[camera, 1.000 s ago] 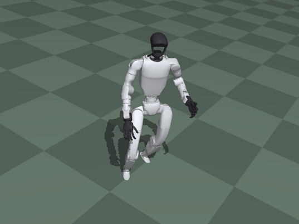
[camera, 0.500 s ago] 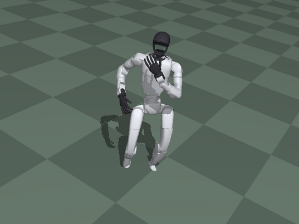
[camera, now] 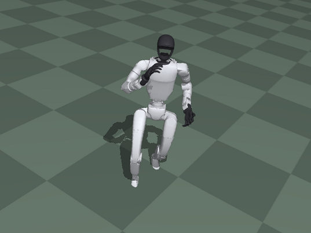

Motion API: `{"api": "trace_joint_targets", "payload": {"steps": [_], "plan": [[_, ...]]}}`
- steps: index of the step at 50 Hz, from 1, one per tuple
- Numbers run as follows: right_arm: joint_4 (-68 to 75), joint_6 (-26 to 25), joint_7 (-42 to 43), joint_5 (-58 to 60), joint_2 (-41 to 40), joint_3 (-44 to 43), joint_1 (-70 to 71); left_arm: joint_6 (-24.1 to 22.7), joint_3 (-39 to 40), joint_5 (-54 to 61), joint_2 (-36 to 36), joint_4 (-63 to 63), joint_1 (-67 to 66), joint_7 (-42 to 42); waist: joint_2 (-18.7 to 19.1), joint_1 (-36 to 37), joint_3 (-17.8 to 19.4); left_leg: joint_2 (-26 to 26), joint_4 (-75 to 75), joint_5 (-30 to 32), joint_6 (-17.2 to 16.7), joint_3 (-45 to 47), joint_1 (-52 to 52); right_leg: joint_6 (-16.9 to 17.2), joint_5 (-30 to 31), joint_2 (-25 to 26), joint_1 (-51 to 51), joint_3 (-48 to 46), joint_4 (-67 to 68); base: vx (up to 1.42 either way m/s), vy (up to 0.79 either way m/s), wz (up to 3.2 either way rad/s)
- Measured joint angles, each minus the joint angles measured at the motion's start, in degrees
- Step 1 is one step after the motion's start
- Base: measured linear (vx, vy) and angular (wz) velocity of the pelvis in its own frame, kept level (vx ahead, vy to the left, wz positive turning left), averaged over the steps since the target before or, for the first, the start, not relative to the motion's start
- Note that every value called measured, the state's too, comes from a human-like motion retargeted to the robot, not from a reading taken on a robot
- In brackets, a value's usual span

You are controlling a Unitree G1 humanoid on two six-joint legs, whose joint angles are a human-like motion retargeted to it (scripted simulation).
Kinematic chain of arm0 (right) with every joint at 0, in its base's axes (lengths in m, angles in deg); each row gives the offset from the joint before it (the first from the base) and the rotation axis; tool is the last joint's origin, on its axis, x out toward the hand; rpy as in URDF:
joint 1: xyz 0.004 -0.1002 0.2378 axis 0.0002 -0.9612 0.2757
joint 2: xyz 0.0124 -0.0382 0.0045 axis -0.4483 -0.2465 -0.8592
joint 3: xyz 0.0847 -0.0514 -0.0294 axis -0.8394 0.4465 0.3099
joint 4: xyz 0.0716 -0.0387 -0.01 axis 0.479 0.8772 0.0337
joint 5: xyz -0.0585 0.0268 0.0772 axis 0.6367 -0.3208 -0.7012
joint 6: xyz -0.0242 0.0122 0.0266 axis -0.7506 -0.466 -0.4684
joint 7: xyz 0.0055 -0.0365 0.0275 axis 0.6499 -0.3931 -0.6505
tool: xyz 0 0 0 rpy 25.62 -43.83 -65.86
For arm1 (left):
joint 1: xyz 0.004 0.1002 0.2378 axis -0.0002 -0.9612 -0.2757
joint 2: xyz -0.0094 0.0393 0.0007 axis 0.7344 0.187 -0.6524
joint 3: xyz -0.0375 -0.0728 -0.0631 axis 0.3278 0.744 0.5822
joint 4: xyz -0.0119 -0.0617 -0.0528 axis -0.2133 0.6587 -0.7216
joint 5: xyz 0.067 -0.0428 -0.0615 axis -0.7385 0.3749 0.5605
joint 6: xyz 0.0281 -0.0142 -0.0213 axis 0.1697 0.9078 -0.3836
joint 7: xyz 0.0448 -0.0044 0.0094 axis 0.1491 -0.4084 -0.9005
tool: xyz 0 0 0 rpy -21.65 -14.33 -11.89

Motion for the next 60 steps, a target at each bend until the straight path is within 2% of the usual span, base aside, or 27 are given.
{"api": "trace_joint_targets", "payload": {"steps": [2, 3, 5, 8, 12, 15, 17, 22, 25, 27, 30, 33, 35, 38, 40, 42, 45, 47, 48, 50, 53, 55, 57, 60], "plan": [[-0.01, 0.43, -1.65, -0.58, 0.05, 1.15, -0.45, -0.13, 0.91, -3.0, 1.59, -0.18, 1.62, -0.05, -1.7, -1.09, -0.24, -1.97, -3.62, 0.49, 0.99, 1.32, -1.63, 2.19, 2.27, -1.48, -3.06, 1.9, -0.71, -0.4, 0.11, 0.06], [0.78, 0.55, -2.66, -0.97, 0.0, 1.92, -1.59, -0.07, 1.17, -4.5, 2.42, -0.5, 2.87, 0.02, -2.25, -1.56, -0.51, -2.53, -4.59, 0.75, 1.37, 1.76, -2.81, 2.17, 1.65, -2.4, -4.32, 1.85, -1.06, -0.39, 0.1, -0.1], [3.47, -0.08, -4.52, -1.69, -0.13, 4.51, -5.88, -0.37, 1.42, -7.25, 3.88, -1.95, 5.22, 0.55, -2.72, -2.22, 0.51, -2.29, -2.17, 0.16, 1.26, 3.44, -5.01, 0.87, -1.28, -4.01, -5.82, 1.05, 1.67, -0.37, 0.07, -0.15], [13.31, -1.91, -8.44, -2.87, -0.24, 8.15, -14.49, -0.95, 1.3, -13.2, 6.73, -6.06, 11.88, 0.25, -3.47, -4.18, -0.27, -2.87, -1.2, 0.38, 1.58, 3.17, -8.75, -1.99, -6.97, -7.35, -6.4, -0.93, 6.68, -0.26, 0.06, 0.29], [33.27, -4.78, -12.56, -2.56, -0.49, 11.54, -26.43, -2.1, -0.39, -19.33, 10.2, -14.62, 23.96, -2.78, -4.21, -7.25, -1.14, -5.06, 0.4, 0.46, 1.54, 0.5, -11.8, -6.0, -14.54, -11.57, -3.03, -1.8, 17.87, -0.16, 0.01, 0.81], [43.68, -4.71, -15.3, -5.37, -0.15, 9.22, -36.76, -3.36, -2.77, -21.35, 12.03, -21.36, 35.94, -6.54, -4.69, -9.07, -1.89, -7.11, -0.76, 1.95, 1.2, -2.32, -12.6, -6.96, -17.37, -13.08, 1.81, -1.59, 20.84, -0.07, -0.05, 0.96], [44.2, -4.54, -17.52, -9.38, 1.03, 5.97, -44.43, -4.74, -4.32, -21.89, 12.48, -24.28, 43.86, -8.17, -4.78, -9.99, -2.75, -7.66, -1.85, 3.56, 0.51, -3.92, -13.19, -6.95, -18.3, -12.87, 4.91, -1.6, 18.55, -0.03, -0.1, 0.78], [37.29, -4.05, -21.31, -18.37, 3.69, -1.01, -57.57, -7.84, -7.58, -22.51, 10.91, -25.17, 58.8, -11.21, -2.04, -10.57, -5.35, -4.11, -1.21, 5.78, -2.16, -6.87, -17.19, -6.89, -19.34, -8.0, 10.78, -4.52, 4.5, -0.01, -0.16, 0.32], [33.58, -2.99, -20.22, -20.36, 3.51, -1.79, -58.44, -8.96, -8.0, -22.43, 8.93, -23.43, 60.37, -13.25, -1.04, -10.13, -5.03, -1.16, 5.39, 5.66, -3.9, -7.08, -20.67, -6.75, -19.29, -6.0, 12.13, -6.59, 1.48, -0.09, -0.19, -0.13], [30.3, -2.12, -17.55, -21.13, 3.72, -1.41, -54.82, -9.99, -7.69, -21.38, 7.38, -19.78, 59.73, -15.21, 2.62, -8.43, -4.54, 4.24, 12.38, 4.97, -5.98, -8.73, -24.51, -7.62, -17.31, -0.47, 14.26, -8.71, -4.5, -0.05, -0.18, -0.52], [26.32, -0.38, -13.27, -19.65, 2.67, 0.51, -46.11, -9.3, -7.67, -19.39, 4.61, -13.39, 51.69, -16.67, 3.93, -5.16, -2.39, 9.05, 25.95, 10.14, -9.79, -9.87, -29.4, -8.45, -18.09, 2.75, 15.54, -9.56, -3.05, -0.07, -0.15, -0.63], [21.6, 0.47, -7.89, -15.05, 1.8, 4.48, -29.85, -6.28, -7.51, -18.55, 2.83, -2.06, 39.34, -14.09, 6.09, -1.47, -0.25, 15.93, 39.76, 14.48, -10.7, -11.23, -34.87, -9.68, -17.43, 7.86, 17.97, -8.86, -4.44, 0.02, -0.09, -0.93], [16.31, 1.49, -5.07, -12.24, 1.49, 5.41, -18.47, -3.43, -7.62, -18.94, 1.98, 4.43, 29.73, -11.17, 6.33, 1.26, 0.88, 17.02, 45.34, 17.17, -10.87, -12.69, -37.03, -10.18, -17.29, 9.83, 19.37, -7.05, -4.02, 0.12, -0.04, -1.05], [4.37, 3.19, 0.1, -10.61, 1.78, 2.97, -5.14, -1.51, -5.09, -17.89, 2.58, 5.6, 13.61, -8.5, 4.25, 5.63, 0.44, 14.59, 45.47, 20.55, -10.04, -12.91, -38.39, -9.75, -15.93, 9.43, 20.34, -4.08, -3.56, 0.23, 0.02, -0.81], [-3.37, 4.11, 3.77, -10.76, 2.18, 0.68, 0.01, -1.62, -2.1, -15.83, 3.59, 3.67, 2.74, -8.79, 2.75, 8.77, -1.25, 12.16, 40.78, 22.08, -9.77, -12.5, -37.73, -8.32, -11.95, 8.21, 20.79, -3.61, -4.94, 0.32, 0.07, -0.59], [-9.4, 4.61, 6.64, -10.43, 2.3, -1.11, 2.02, -2.6, 0.71, -13.45, 3.79, 2.31, -6.59, -10.18, 1.09, 10.58, -3.13, 8.65, 33.07, 23.57, -9.38, -11.34, -35.17, -5.21, -6.02, 6.23, 20.49, -2.53, -4.11, 0.34, 0.11, -0.23], [-15.95, 5.33, 8.55, -9.21, 1.77, -3.12, 2.65, -3.47, 3.94, -9.97, 2.32, 1.92, -16.55, -12.19, -1.86, 10.08, -4.28, 1.7, 21.9, 25.39, -8.4, -8.26, -29.65, -0.23, 3.52, 0.17, 17.42, -2.65, 6.65, 0.28, 0.12, -0.06], [-18.13, 5.08, 8.49, -8.21, 1.47, -4.16, 2.08, -3.44, 5.32, -7.99, 0.94, 1.62, -19.09, -12.98, -3.87, 8.17, -4.09, -3.09, 18.15, 22.95, -6.06, -6.33, -26.04, 0.51, 3.69, -5.12, 14.47, -3.33, 18.52, 0.22, 0.12, -0.09], [-18.6, 4.79, 8.32, -7.64, 1.3, -4.62, 1.48, -3.47, 5.55, -7.65, 0.34, 1.28, -19.4, -13.05, -3.97, 7.19, -4.06, -4.34, 18.87, 19.16, -4.45, -5.91, -25.17, 0.29, 3.1, -6.97, 12.93, -4.06, 25.16, 0.21, 0.12, -0.14], [-18.43, 3.68, 7.65, -5.73, 1.22, -6.03, -0.63, -3.38, 6.36, -7.67, 0.23, -0.14, -17.15, -12.69, -4.63, 4.8, -3.64, -7.23, 17.88, 10.19, -0.41, -5.51, -22.27, -1.08, 0.53, -11.03, 8.75, -4.18, 37.93, 0.24, 0.12, -0.03], [-12.88, 2.4, 5.08, -1.79, 0.46, -7.63, -9.33, -3.87, 6.14, -9.52, 1.84, -3.51, -6.09, -12.12, -4.65, 1.44, -1.58, -9.85, 17.68, 2.79, 2.93, -6.45, -19.66, -5.35, -3.5, -13.64, 1.62, -2.55, 49.98, 0.26, 0.1, 0.34], [-4.66, 1.52, 2.23, 0.05, 0.51, -6.2, -17.54, -4.39, 4.49, -10.98, 3.18, -6.76, 4.13, -11.27, -3.91, -0.22, -0.52, -10.27, 17.53, 1.39, 3.21, -7.47, -18.24, -8.44, -6.17, -13.78, -2.16, -2.24, 51.09, 0.32, 0.06, 0.69], [5.58, 0.23, -1.57, 0.06, 1.56, -2.65, -25.49, -4.9, 2.06, -11.82, 4.63, -11.2, 14.16, -10.44, -2.67, -2.47, -0.47, -9.62, 15.93, 2.28, 1.83, -8.5, -16.41, -10.2, -8.69, -13.07, -3.87, -3.14, 45.63, 0.39, 0.01, 1.09], [17.12, -0.74, -6.85, -1.99, 3.85, 1.64, -35.77, -6.43, -1.74, -11.21, 7.14, -18.46, 27.09, -10.11, -0.41, -6.32, -1.78, -7.04, 11.61, 6.11, -1.5, -9.42, -13.07, -9.44, -9.81, -9.71, -3.57, -4.42, 29.46, 0.47, -0.05, 1.34]]}}
